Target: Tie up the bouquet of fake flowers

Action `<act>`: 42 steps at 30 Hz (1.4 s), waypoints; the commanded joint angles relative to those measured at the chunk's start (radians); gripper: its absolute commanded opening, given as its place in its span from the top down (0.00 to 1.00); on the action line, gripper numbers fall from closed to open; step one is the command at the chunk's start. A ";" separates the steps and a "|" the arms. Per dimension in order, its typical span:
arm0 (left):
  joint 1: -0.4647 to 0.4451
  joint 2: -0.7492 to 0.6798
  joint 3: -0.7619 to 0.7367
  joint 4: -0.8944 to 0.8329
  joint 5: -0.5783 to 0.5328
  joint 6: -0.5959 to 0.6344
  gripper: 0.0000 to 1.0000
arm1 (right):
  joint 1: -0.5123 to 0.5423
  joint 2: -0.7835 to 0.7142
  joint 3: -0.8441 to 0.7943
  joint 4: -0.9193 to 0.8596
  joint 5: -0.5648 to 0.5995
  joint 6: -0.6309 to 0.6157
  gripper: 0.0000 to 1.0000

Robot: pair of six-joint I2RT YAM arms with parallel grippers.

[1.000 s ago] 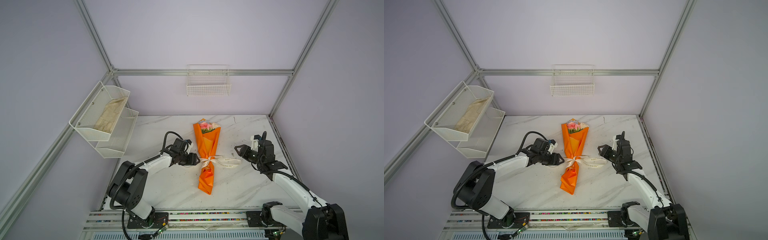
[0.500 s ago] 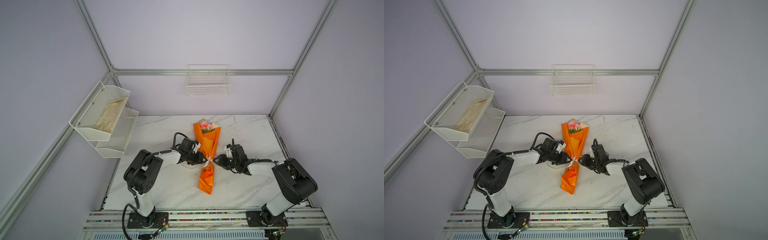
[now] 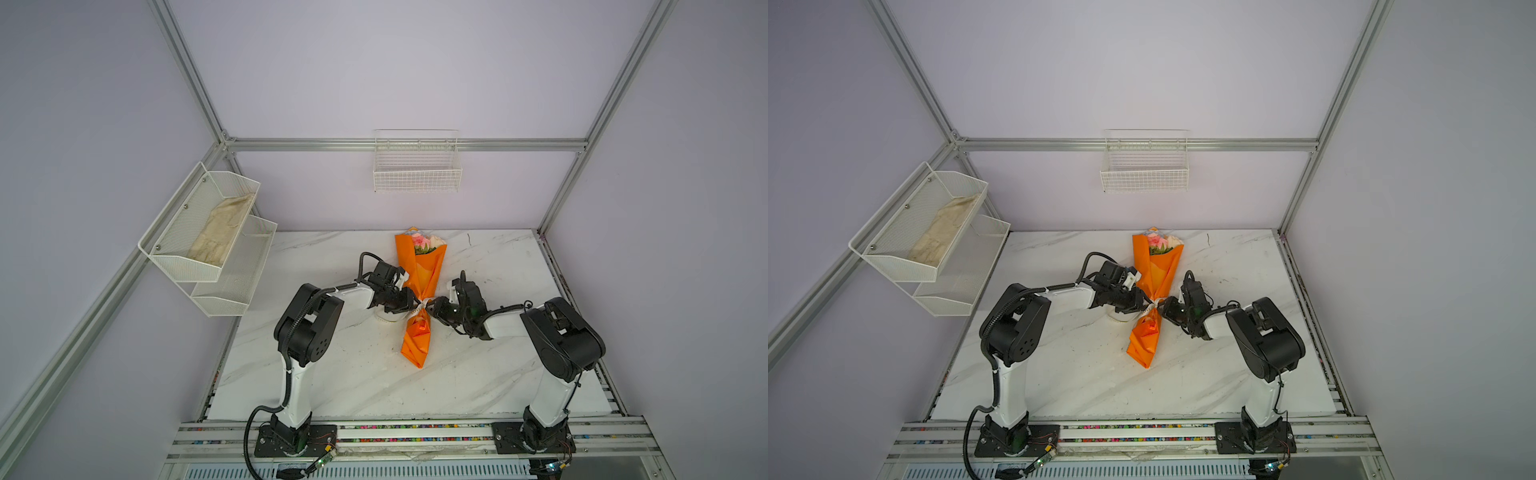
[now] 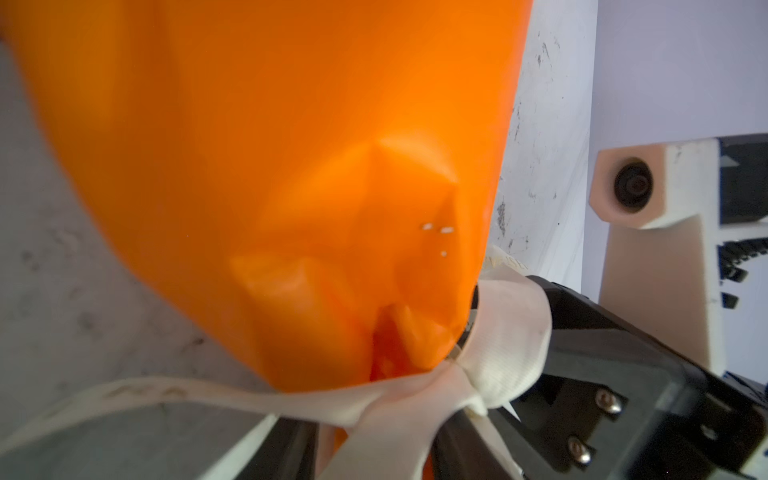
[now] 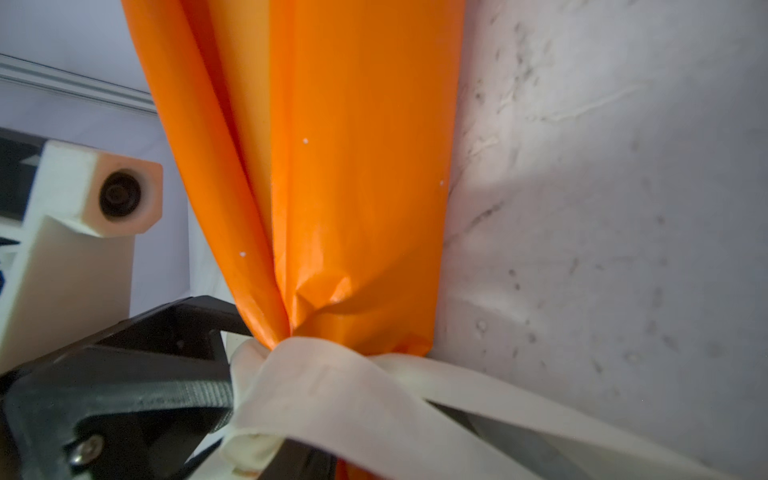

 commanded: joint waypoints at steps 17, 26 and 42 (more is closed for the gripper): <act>0.040 -0.733 -0.393 -0.077 -0.824 0.210 0.00 | -0.062 -0.648 -0.040 -0.348 1.109 -0.555 0.15; 0.243 -0.809 -0.594 0.098 -1.114 0.417 0.00 | -0.193 -0.321 -0.130 0.121 0.924 -0.784 0.03; 0.497 -0.581 -0.851 0.896 -0.727 0.651 0.00 | -0.333 -0.009 -0.343 1.016 0.496 -0.934 0.03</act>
